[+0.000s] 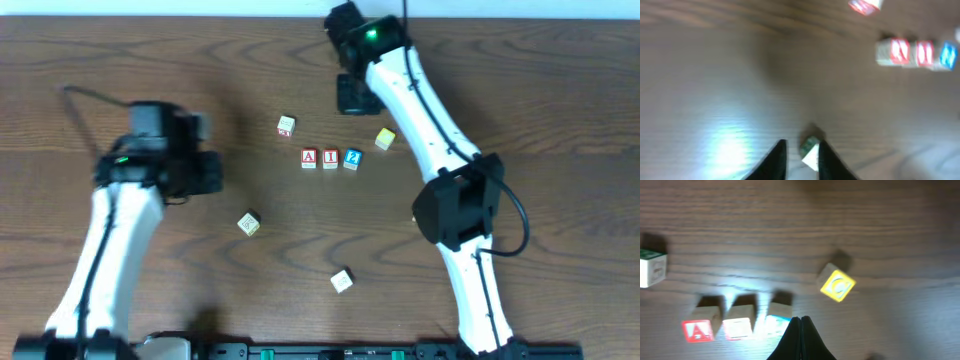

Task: Spell out Ai2
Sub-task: 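Lift the right gripper and bring both grippers to the row's ends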

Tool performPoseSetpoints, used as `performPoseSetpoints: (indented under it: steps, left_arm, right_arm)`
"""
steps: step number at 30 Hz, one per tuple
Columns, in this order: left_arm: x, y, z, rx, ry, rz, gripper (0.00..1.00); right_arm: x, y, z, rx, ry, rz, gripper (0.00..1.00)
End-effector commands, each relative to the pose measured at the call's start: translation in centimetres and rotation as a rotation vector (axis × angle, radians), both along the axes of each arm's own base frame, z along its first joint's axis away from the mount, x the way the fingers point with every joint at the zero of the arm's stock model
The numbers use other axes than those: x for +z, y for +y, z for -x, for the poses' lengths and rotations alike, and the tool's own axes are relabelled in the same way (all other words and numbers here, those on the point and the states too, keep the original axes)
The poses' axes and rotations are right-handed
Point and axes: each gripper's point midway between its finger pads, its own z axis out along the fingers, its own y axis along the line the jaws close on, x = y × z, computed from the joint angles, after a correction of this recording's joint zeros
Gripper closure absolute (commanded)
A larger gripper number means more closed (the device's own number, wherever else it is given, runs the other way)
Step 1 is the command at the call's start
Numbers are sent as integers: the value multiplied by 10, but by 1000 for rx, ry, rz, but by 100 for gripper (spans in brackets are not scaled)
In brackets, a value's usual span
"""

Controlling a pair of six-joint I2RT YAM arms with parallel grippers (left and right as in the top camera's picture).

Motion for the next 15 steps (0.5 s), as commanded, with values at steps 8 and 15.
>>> performPoseSetpoints:
  steps: [8,15]
  left_arm:
    - [-64,-78,4,-207,146,88,94]
    - [-58,-82,-36,-129,9,106,95]
  right_arm:
    - [-27,-17,32,148,214,-96,99]
    - [-54,-28,49,112,316,-124,99]
